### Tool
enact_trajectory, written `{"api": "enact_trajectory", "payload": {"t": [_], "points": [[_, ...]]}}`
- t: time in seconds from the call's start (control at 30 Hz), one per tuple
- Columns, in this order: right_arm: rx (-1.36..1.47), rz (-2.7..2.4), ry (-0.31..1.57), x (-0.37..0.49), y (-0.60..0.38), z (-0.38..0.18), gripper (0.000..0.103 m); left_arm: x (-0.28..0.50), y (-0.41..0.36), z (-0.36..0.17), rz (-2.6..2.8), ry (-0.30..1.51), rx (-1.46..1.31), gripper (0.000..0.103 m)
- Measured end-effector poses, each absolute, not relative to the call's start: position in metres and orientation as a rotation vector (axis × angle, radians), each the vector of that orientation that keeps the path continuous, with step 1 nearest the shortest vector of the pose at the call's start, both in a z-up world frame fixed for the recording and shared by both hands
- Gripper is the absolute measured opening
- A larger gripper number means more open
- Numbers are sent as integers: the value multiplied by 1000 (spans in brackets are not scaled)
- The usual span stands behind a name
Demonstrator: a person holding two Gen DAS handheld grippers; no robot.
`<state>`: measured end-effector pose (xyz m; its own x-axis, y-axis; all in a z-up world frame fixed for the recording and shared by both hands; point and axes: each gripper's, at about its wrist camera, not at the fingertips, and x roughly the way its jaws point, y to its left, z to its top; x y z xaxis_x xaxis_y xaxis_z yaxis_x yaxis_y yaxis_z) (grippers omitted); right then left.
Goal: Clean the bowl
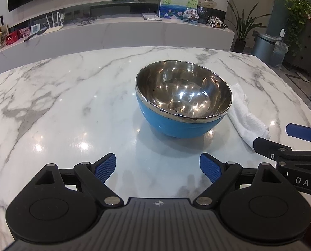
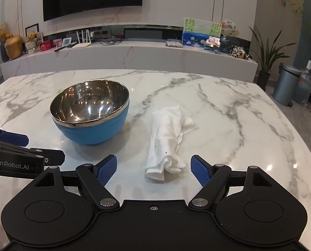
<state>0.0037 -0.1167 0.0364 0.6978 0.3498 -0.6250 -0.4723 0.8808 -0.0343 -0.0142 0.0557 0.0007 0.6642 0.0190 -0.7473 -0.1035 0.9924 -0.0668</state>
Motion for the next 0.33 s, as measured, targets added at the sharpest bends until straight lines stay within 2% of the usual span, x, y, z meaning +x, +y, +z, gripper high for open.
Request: {"api": "enact_trajectory", "payload": {"t": [0.33], "points": [[-200,462,659,3,-114,37,76,-15,56,1,77,828,-104,87]]}}
